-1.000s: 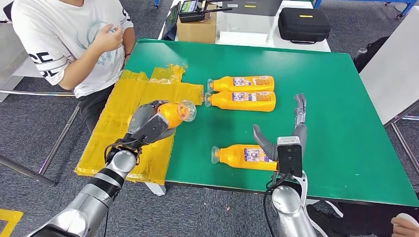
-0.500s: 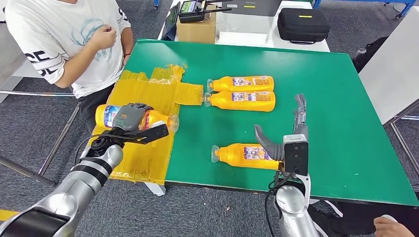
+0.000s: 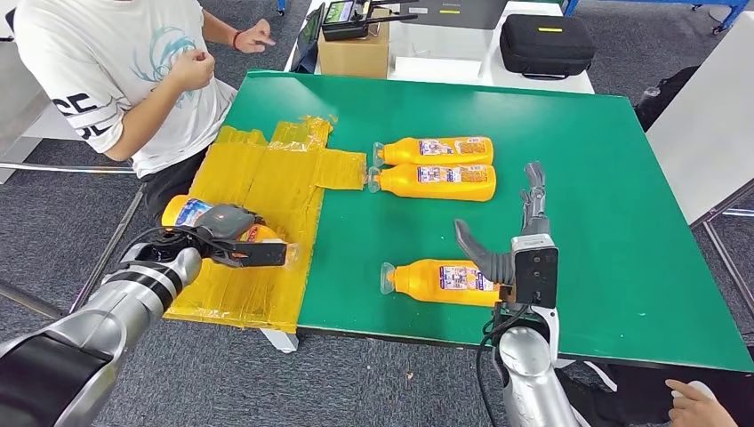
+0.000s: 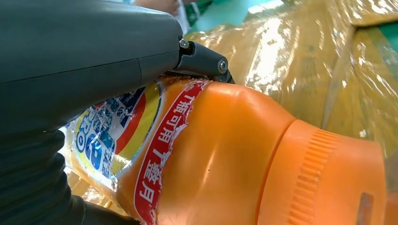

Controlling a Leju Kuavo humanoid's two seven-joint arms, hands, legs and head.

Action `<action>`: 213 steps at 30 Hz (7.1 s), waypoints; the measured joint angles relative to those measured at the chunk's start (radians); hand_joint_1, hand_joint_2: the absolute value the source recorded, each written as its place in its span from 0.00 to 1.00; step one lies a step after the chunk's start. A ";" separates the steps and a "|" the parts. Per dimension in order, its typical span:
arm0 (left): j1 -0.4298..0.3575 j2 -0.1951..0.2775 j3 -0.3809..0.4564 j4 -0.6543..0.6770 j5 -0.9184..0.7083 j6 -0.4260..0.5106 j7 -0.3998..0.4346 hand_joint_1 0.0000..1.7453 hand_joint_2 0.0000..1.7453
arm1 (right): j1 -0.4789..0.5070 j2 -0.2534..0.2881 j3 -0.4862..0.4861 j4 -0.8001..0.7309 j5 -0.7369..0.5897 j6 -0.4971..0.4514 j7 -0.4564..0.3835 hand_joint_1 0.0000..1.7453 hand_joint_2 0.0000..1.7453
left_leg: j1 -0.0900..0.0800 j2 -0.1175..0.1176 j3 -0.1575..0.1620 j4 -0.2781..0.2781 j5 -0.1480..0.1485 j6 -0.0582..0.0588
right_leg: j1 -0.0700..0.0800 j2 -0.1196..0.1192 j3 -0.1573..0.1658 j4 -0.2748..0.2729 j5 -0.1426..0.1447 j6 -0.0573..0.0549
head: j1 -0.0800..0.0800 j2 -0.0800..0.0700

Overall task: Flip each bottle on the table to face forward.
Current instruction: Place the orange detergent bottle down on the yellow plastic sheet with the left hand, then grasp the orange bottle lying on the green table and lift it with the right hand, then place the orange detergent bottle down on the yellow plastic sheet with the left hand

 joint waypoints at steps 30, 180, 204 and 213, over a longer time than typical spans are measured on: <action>0.120 0.002 0.184 -0.055 0.471 0.116 -0.298 0.00 1.00 | -0.020 -0.012 0.018 0.049 -0.020 0.010 -0.005 0.00 1.00 | 0.000 0.000 0.000 0.000 0.000 0.000 | 0.000 0.000 0.000 0.000 0.000 0.000 | 0.000 0.000; 0.252 -0.312 0.075 -0.535 1.596 -0.192 0.100 0.00 1.00 | -0.229 0.006 0.336 0.483 0.261 -0.046 -0.092 1.00 1.00 | -0.001 -0.001 0.000 0.000 0.000 0.001 | -0.001 0.000 0.000 0.000 0.001 0.001 | 0.000 0.000; 0.286 -0.309 0.070 -0.635 1.694 -0.169 0.075 1.00 1.00 | -0.258 0.021 0.371 0.581 0.255 -0.067 -0.052 0.00 1.00 | -0.001 -0.001 0.000 0.000 0.000 0.001 | -0.001 0.000 -0.001 0.000 0.001 0.001 | 0.000 0.000; 0.289 -0.286 0.089 -0.640 1.366 0.032 -0.074 1.00 1.00 | -0.191 0.020 0.298 0.498 0.204 -0.168 -0.050 0.00 1.00 | -0.001 -0.001 0.000 0.000 0.000 0.001 | -0.001 0.000 -0.001 0.000 0.001 0.001 | 0.000 0.000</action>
